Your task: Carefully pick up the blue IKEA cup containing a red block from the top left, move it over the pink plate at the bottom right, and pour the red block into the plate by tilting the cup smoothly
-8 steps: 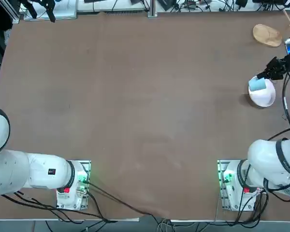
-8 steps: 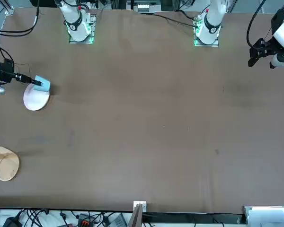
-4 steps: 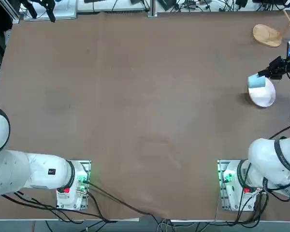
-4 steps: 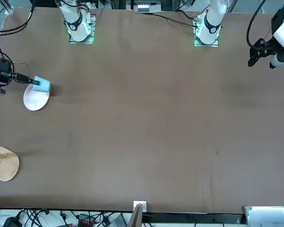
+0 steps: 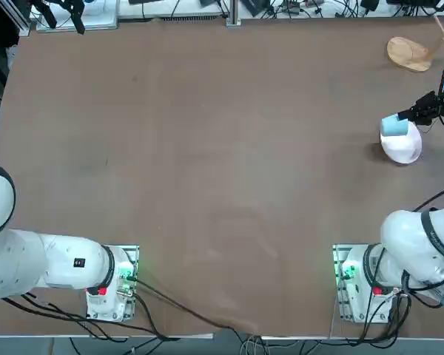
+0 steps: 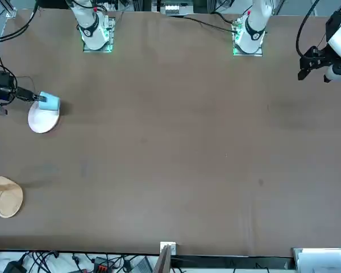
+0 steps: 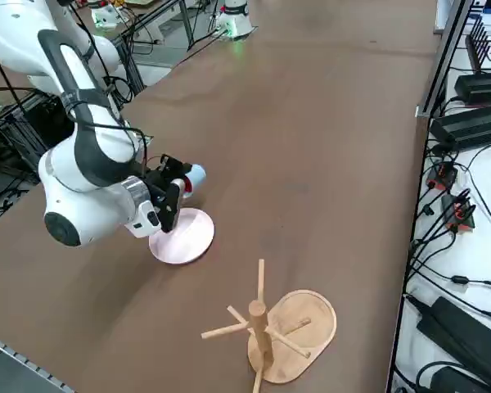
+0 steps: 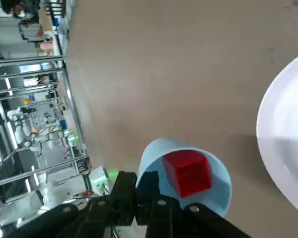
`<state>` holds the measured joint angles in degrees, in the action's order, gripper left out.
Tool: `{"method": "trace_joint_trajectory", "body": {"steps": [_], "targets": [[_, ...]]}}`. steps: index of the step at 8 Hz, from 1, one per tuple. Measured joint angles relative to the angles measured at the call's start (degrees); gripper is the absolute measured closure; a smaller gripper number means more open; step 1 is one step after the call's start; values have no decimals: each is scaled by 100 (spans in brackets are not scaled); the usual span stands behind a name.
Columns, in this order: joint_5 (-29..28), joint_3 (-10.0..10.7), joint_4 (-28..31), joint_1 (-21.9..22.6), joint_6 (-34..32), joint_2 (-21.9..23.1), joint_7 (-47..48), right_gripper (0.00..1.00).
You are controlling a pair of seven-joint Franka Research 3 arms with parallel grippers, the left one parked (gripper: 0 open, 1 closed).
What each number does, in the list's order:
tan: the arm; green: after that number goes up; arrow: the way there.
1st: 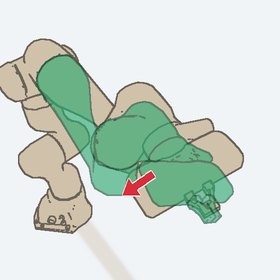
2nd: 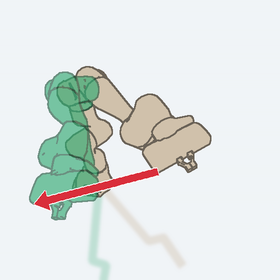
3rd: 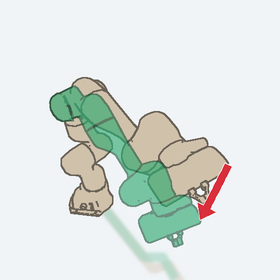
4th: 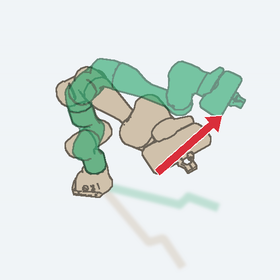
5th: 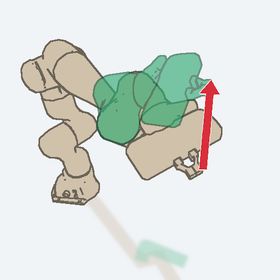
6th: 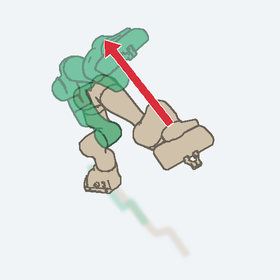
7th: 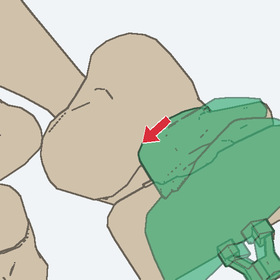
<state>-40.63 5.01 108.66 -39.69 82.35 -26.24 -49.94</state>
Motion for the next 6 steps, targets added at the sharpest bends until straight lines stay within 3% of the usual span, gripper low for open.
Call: {"method": "trace_joint_trajectory", "body": {"steps": [6], "targets": [[-227,-1,-439,-247,-503,-737,-823,97]]}}
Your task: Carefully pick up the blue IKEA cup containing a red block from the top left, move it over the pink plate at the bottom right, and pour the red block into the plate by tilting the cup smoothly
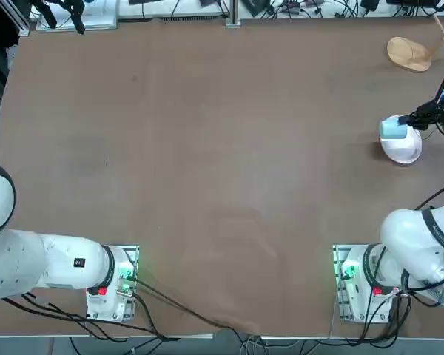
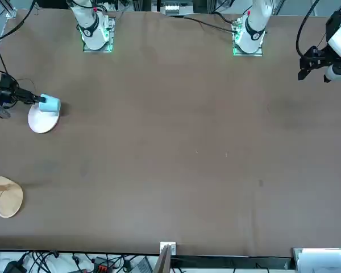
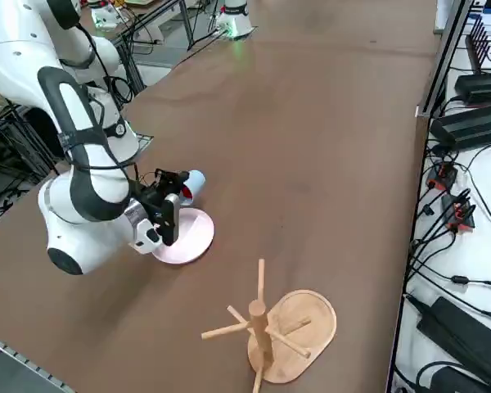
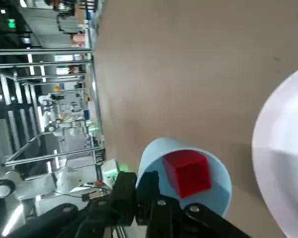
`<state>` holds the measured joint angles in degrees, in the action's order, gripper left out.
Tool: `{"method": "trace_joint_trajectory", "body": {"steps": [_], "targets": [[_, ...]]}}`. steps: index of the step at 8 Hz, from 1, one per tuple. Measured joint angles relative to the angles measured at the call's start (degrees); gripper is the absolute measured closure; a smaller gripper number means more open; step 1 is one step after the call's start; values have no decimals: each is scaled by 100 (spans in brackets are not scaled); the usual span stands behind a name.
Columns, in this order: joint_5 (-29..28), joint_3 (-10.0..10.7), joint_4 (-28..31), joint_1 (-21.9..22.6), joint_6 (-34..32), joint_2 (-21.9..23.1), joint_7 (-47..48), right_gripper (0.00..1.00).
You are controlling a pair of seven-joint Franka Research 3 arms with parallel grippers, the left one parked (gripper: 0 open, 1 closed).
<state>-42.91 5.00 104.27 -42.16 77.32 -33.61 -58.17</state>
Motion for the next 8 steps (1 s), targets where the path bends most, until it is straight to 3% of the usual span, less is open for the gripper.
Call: {"method": "trace_joint_trajectory", "body": {"steps": [8], "targets": [[-72,-3,-420,-339,-794,-471,-453,97]]}}
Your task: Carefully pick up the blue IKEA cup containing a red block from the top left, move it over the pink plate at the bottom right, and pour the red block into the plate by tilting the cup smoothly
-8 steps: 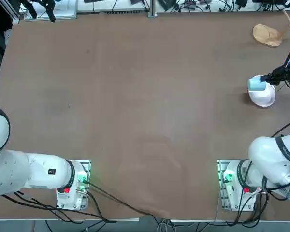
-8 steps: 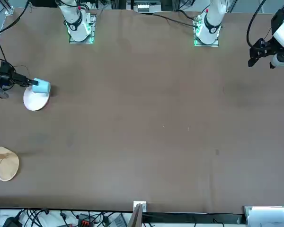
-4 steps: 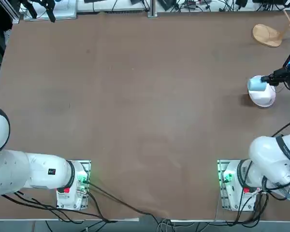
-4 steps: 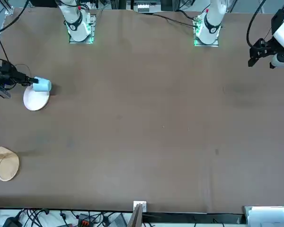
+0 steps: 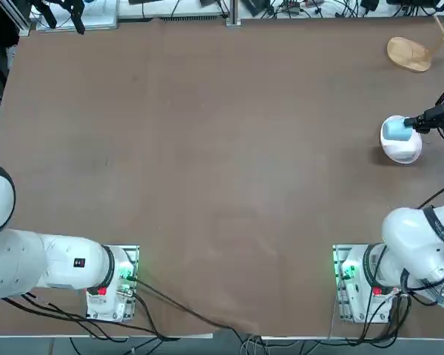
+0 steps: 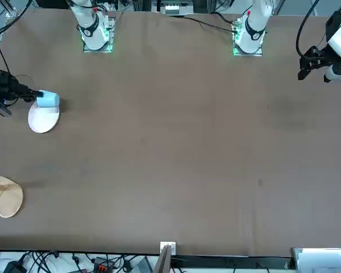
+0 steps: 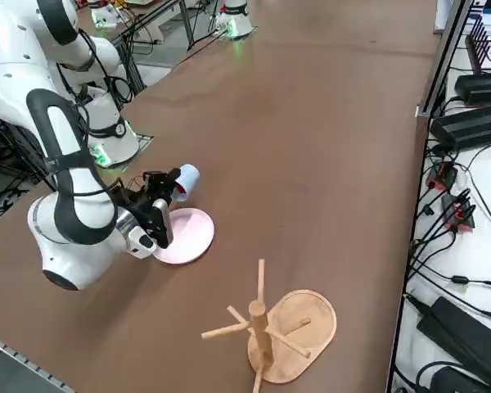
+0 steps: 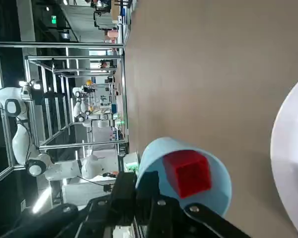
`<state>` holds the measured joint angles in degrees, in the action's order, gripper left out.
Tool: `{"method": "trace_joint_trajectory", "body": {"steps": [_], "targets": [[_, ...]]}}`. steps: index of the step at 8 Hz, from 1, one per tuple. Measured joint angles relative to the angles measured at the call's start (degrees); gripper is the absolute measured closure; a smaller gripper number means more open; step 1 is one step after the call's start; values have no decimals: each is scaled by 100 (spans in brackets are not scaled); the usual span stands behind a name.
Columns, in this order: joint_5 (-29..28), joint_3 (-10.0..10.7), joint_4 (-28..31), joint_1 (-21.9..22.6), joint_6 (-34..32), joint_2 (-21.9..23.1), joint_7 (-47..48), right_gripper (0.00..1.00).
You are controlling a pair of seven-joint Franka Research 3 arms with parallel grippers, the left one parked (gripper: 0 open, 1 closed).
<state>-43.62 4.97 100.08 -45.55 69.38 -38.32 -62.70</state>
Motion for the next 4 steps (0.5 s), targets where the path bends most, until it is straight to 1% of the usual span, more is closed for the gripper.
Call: {"method": "trace_joint_trajectory", "body": {"steps": [4], "targets": [[-27,-3,-321,-70,-217,-320,-145,97]]}}
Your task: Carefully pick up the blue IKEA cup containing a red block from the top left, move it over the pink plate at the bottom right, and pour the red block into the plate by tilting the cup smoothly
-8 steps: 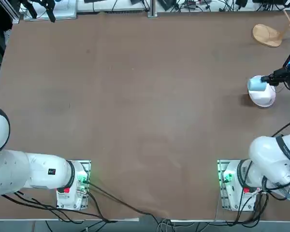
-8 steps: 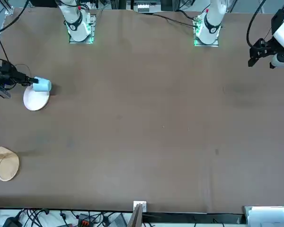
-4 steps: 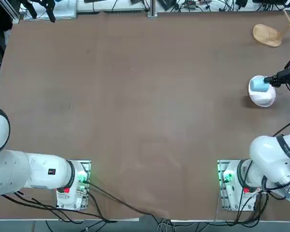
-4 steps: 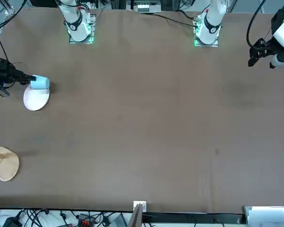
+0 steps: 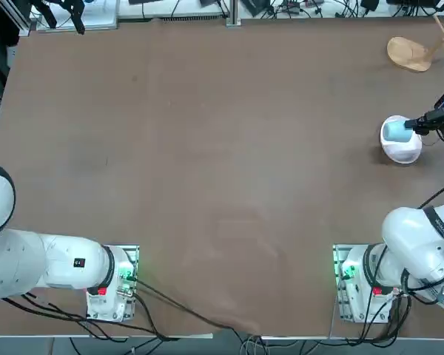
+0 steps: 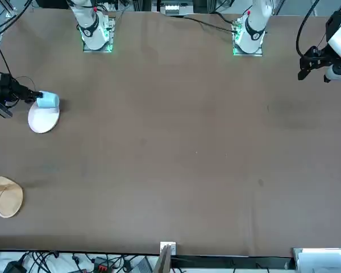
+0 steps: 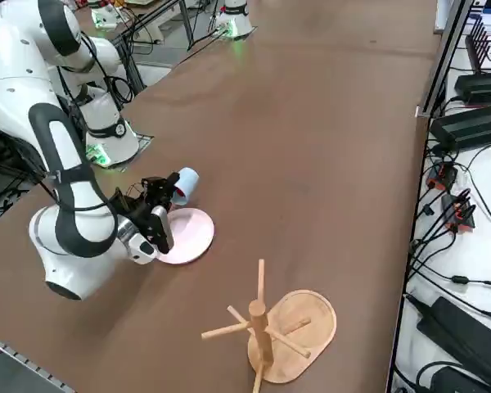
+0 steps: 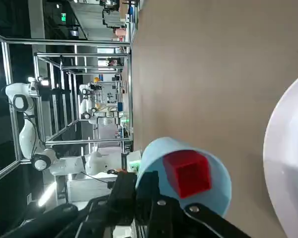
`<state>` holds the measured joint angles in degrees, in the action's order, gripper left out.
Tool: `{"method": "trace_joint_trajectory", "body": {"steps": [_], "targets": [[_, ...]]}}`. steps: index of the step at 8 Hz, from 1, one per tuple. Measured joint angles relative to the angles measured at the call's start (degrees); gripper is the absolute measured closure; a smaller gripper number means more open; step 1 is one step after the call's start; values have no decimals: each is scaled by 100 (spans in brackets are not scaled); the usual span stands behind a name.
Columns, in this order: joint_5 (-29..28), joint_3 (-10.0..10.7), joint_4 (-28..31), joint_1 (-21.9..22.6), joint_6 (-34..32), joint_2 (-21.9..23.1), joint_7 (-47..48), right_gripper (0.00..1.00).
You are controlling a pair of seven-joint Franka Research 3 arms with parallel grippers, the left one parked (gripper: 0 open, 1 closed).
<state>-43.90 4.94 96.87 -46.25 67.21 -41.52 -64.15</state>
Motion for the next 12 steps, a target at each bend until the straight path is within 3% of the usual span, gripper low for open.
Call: {"method": "trace_joint_trajectory", "body": {"steps": [12], "targets": [[-266,-1,-645,-295,-942,-666,-328,97]]}}
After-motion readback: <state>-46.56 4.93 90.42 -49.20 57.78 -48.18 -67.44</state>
